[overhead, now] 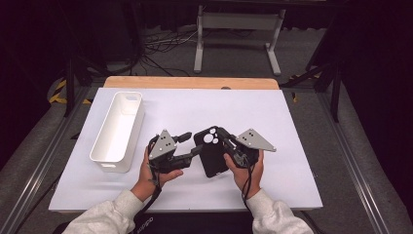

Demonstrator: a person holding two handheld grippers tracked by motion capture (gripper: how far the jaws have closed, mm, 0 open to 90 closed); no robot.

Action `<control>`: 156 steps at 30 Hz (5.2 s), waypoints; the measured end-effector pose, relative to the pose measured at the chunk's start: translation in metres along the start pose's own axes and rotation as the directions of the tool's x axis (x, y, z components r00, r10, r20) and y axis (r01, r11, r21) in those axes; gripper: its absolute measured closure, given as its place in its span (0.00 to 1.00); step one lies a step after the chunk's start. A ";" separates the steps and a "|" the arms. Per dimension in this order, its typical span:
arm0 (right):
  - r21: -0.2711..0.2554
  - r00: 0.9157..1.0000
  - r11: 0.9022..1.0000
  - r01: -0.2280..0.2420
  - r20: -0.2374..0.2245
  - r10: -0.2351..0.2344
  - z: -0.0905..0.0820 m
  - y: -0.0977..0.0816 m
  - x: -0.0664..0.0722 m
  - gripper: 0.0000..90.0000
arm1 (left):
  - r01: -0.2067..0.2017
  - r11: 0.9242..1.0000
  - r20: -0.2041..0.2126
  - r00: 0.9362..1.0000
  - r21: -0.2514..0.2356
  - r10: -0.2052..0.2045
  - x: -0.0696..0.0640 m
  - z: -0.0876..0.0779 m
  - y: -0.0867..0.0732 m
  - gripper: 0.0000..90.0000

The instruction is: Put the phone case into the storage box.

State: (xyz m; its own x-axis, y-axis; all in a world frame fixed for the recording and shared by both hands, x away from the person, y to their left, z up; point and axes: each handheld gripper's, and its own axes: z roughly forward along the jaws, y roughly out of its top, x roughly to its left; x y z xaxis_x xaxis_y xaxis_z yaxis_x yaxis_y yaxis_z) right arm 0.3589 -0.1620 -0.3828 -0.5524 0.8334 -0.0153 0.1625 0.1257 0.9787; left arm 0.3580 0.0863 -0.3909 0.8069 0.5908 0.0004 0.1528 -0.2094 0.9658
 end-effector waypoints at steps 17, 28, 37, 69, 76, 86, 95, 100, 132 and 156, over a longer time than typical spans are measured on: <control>-0.046 0.998 0.997 0.056 -0.002 -0.057 -0.007 0.002 0.010 0.97 | 0.012 1.000 -0.006 1.000 -0.003 -0.012 0.005 -0.004 -0.001 0.82; -0.049 0.995 0.995 0.088 -0.034 -0.089 -0.009 0.000 0.016 0.96 | 0.006 1.000 -0.059 0.998 0.002 -0.006 0.008 -0.008 0.001 0.88; -0.033 0.993 0.994 0.100 -0.066 -0.102 -0.008 -0.001 0.020 0.95 | -0.004 1.000 -0.087 0.996 -0.001 0.004 0.013 -0.014 0.002 0.91; -0.037 0.983 0.988 0.149 -0.103 -0.152 -0.015 0.004 0.020 0.81 | -0.045 0.999 -0.086 0.995 -0.025 0.043 0.016 -0.029 0.012 0.93; -0.018 0.980 0.986 0.163 -0.111 -0.164 -0.019 0.002 0.012 0.73 | -0.042 0.999 -0.094 0.995 -0.030 0.039 0.018 -0.032 0.012 0.93; 0.001 0.961 0.971 0.237 -0.149 -0.234 -0.031 -0.008 0.002 0.54 | -0.045 0.999 -0.097 0.994 -0.028 0.042 0.020 -0.035 0.015 0.93; 0.019 0.965 0.971 0.238 -0.116 -0.235 -0.048 -0.024 -0.016 0.37 | -0.047 0.998 -0.105 0.994 -0.031 0.043 0.021 -0.037 0.016 0.93; 0.039 0.969 0.970 0.239 -0.078 -0.236 -0.056 -0.031 -0.025 0.25 | -0.049 0.998 -0.102 0.994 -0.029 0.046 0.022 -0.038 0.017 0.93; 0.079 0.970 0.967 0.244 -0.021 -0.243 -0.075 -0.057 -0.032 0.14 | -0.093 0.991 -0.131 0.988 -0.096 0.080 0.046 -0.065 0.042 0.93; 0.099 0.974 0.969 0.227 -0.044 -0.223 -0.071 -0.055 -0.030 0.14 | -0.145 0.983 -0.207 0.971 -0.117 0.118 0.068 -0.114 0.073 0.93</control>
State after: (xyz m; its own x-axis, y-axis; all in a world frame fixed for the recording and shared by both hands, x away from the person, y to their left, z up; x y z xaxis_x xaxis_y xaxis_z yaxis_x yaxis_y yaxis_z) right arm 0.3085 -0.2317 -0.4222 -0.6105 0.7596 -0.2244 0.1131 0.3640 0.9245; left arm 0.3587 0.2004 -0.2911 0.6838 0.7100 0.1684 -0.0332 -0.2002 0.9792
